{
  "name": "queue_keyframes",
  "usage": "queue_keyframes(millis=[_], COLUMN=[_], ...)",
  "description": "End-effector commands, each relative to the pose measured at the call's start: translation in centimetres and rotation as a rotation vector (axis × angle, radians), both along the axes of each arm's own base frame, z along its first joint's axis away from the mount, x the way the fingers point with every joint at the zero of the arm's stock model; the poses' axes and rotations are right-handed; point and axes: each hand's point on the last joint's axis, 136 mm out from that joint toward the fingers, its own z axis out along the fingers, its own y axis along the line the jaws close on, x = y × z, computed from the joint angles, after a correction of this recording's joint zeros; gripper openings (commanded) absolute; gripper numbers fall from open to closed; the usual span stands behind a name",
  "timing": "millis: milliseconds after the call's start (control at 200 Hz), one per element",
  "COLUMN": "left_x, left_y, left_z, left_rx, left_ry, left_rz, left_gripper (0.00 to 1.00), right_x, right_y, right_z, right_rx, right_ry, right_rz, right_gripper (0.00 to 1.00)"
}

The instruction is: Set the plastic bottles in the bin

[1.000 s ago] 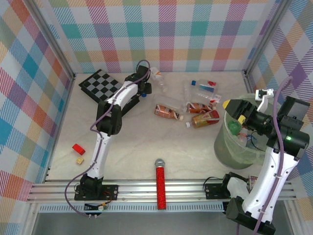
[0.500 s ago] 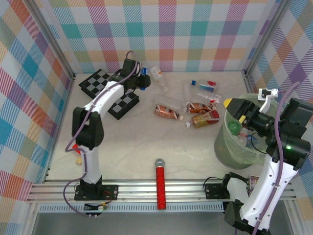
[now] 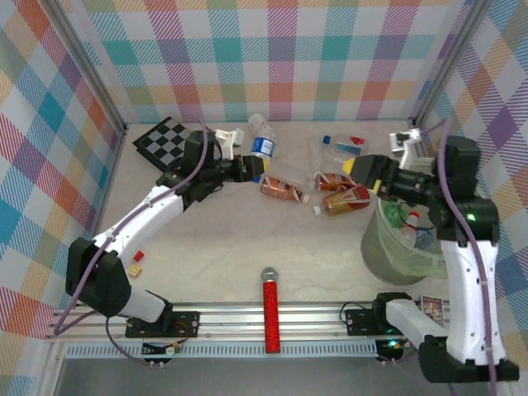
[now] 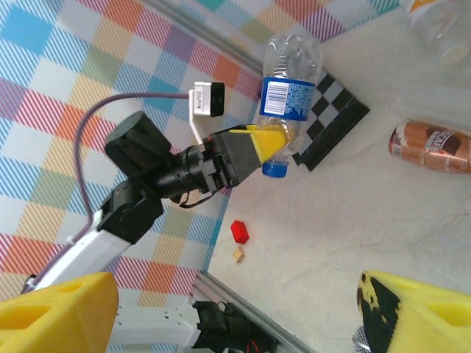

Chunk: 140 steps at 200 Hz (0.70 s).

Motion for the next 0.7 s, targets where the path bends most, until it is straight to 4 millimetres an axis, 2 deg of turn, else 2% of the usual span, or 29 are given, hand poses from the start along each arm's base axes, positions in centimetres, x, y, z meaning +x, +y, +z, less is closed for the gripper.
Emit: queue_keyframes(millis=[0, 160, 255, 395, 500, 620, 695], left_x=[-3.5, -6.5, -7.8, -8.7, -9.0, -8.8, -8.8], left_y=[-2.0, -3.5, -4.1, -4.6, -4.9, -5.1, -5.2], left_z=[2.5, 2.5, 2.6, 2.6, 2.7, 2.4, 2.4], left_rx=[-0.073, -0.088, -0.101, -0.100, -0.099, -0.095, -0.099], left_ry=[-0.050, -0.051, -0.052, -0.054, -0.056, -0.052, -0.051], left_rz=[-0.100, -0.147, -0.169, -0.183, -0.193, -0.193, -0.197], left_gripper=[0.40, 0.39, 0.39, 0.38, 0.38, 0.38, 0.38], right_x=[3.3, 5.8, 7.0, 7.9, 8.3, 8.6, 8.6], right_y=[2.0, 5.8, 7.2, 8.6, 9.7, 10.1, 10.4], right_z=[-1.3, -3.5, -4.8, -5.8, -6.9, -7.4, -7.7], right_rx=[-0.041, -0.073, -0.088, -0.090, -0.095, -0.086, -0.086], right_ry=[-0.018, 0.007, 0.029, 0.041, 0.060, 0.070, 0.077], right_rz=[-0.019, 0.049, 0.073, 0.098, 0.120, 0.123, 0.132], right_gripper=[0.86, 0.93, 0.97, 0.97, 0.91, 0.75, 0.73])
